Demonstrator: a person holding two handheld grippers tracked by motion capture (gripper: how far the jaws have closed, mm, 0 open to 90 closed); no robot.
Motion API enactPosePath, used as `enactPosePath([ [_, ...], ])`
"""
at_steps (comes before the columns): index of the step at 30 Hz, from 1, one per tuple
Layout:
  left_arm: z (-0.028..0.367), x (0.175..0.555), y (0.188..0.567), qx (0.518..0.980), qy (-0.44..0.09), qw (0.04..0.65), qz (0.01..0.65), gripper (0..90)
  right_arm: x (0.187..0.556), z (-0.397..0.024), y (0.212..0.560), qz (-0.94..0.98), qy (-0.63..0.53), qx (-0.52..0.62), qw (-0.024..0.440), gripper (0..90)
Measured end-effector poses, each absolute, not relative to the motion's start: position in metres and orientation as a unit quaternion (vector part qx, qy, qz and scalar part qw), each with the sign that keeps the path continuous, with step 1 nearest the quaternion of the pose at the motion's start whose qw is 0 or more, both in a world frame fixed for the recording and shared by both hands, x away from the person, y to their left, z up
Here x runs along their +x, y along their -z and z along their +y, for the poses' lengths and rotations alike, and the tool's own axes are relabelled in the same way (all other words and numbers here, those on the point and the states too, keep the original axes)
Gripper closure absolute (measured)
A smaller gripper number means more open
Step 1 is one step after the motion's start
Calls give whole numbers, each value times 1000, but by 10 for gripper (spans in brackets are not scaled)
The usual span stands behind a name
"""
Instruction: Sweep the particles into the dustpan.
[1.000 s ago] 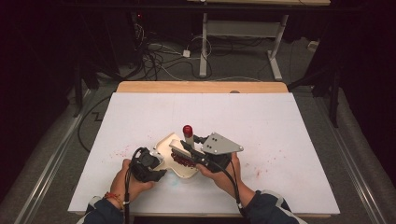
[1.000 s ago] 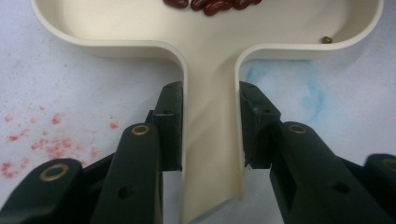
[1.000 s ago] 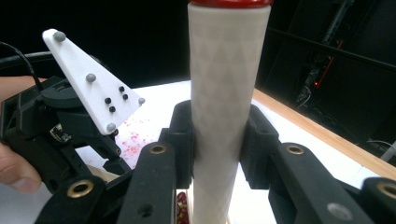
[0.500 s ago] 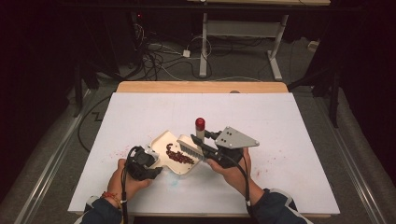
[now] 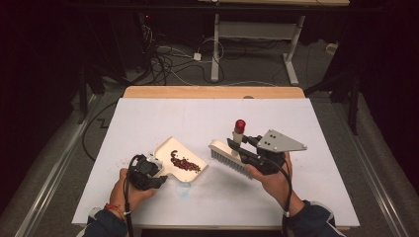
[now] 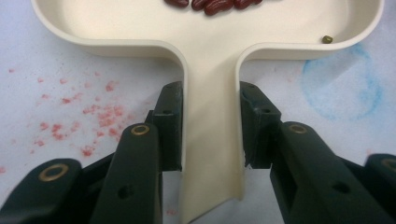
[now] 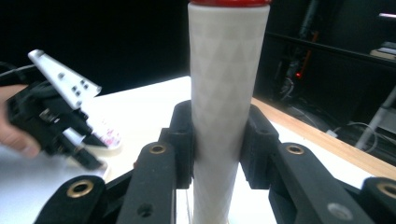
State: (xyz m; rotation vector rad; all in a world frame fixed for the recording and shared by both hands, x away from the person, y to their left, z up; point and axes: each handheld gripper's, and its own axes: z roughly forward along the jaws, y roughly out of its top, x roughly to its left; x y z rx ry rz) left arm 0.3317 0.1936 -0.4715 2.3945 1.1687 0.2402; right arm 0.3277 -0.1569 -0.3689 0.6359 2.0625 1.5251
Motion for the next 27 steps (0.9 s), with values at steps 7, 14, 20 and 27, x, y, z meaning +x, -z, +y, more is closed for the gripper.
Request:
enactPosePath([
  [7, 196, 332, 472, 866, -90, 235, 433, 635, 325, -198, 369, 765, -556, 226, 233, 701],
  [14, 201, 333, 473, 855, -98, 236, 451, 636, 319, -239, 362, 785, -541, 216, 211, 701],
  [20, 209, 329, 472, 843, -103, 239, 471, 636, 317, -267, 363, 799, -522, 237, 184, 701],
  [27, 216, 332, 477, 822, -111, 249, 500, 636, 324, -284, 367, 817, -505, 248, 127, 700],
])
